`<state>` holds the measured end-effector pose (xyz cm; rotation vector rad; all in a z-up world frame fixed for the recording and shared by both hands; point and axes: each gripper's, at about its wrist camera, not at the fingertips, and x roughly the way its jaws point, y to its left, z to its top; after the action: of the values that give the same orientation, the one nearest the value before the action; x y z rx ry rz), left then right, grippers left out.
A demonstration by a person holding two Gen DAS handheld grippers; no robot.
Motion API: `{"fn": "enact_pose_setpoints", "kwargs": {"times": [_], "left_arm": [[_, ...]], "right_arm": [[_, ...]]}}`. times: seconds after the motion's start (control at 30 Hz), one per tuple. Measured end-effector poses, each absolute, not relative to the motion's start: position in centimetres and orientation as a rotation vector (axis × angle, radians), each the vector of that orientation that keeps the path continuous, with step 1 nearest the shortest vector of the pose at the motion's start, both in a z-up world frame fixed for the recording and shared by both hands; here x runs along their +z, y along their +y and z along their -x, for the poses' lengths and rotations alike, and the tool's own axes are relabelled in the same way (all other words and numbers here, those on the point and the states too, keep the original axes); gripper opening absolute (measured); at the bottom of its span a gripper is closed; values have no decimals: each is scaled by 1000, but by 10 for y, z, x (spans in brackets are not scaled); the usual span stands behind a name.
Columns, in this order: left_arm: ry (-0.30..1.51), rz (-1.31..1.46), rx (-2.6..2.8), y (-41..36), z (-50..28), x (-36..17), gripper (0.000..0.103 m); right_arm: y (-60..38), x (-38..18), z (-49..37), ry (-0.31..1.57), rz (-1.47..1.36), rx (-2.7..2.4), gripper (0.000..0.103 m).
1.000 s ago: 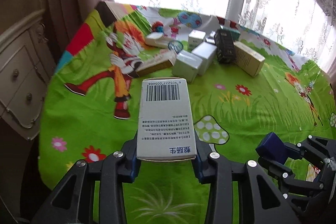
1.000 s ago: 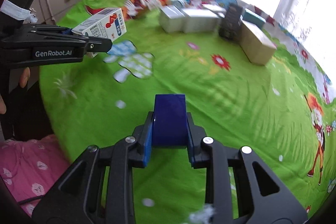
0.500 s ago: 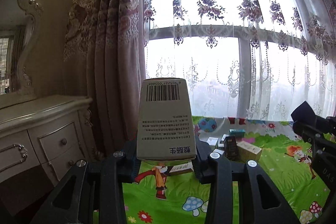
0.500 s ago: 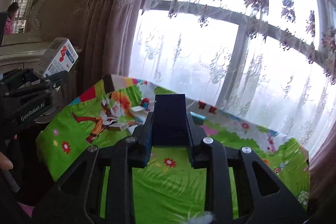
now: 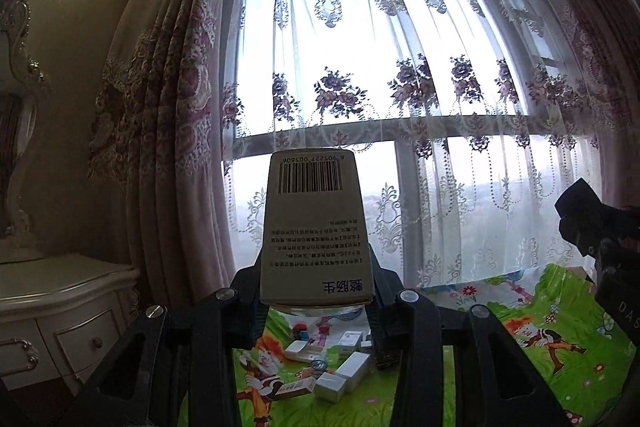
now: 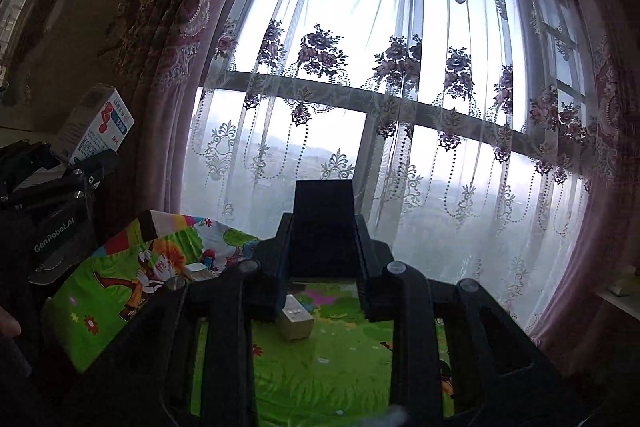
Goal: Organize rigid objects
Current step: 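Lift both held boxes and carry them over the storage box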
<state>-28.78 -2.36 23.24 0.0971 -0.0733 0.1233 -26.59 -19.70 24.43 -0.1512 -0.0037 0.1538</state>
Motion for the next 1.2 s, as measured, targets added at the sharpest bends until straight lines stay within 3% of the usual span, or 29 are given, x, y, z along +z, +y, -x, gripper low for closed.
{"fn": "enact_pose_setpoints", "kwargs": {"times": [0.63, 1.2], "left_arm": [[-151, -255, -238, -181, 314, 249, 41], [12, -469, -678, -315, 351, 186, 41]], "right_arm": [[-324, 243, 325, -39, 66, -116, 31], [-434, 184, 386, 191, -10, -418, 31]]}}
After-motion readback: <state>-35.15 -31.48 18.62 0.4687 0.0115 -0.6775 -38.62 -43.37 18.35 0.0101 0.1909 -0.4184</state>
